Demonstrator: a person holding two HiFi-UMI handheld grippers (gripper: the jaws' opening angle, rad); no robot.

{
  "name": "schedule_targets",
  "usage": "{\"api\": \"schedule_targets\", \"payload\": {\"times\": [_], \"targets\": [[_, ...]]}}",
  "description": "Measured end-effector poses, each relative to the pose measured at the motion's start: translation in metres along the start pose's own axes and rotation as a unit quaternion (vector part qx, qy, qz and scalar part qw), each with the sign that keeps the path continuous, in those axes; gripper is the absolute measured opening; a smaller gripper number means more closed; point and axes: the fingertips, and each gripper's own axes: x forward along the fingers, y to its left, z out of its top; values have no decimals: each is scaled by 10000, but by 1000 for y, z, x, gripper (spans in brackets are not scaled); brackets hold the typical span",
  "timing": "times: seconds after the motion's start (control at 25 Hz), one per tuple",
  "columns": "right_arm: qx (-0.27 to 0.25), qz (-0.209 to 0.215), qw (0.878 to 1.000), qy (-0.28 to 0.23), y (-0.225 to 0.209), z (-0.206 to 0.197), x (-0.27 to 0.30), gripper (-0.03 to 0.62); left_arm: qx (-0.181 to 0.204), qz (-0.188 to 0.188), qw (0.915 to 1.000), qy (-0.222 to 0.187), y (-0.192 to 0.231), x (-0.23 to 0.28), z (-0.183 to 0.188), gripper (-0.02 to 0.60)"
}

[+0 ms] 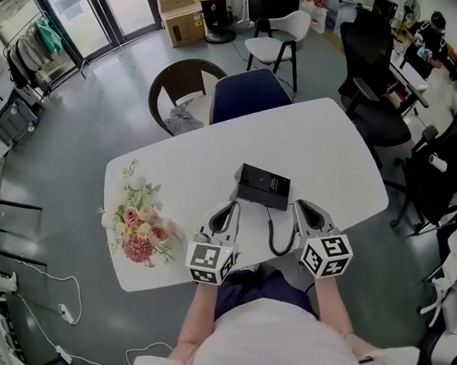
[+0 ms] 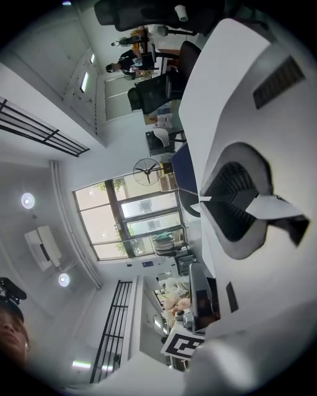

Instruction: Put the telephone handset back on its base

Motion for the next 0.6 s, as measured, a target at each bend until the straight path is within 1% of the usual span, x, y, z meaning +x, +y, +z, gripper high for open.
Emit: {"api": "schedule_targets", "payload": {"times": [0.16, 0.32, 0.6], "targets": [[-55, -6, 10000, -16, -1, 1, -3, 43, -40, 50, 10000, 28, 5, -2, 0, 15], [-241, -107, 9996, -37, -4, 2, -6, 43, 54, 71, 9999, 99, 6, -1, -3, 15], [-187, -252, 9995, -60, -14, 0, -12, 43, 47, -20, 9998, 185, 0, 7, -9, 15]]}}
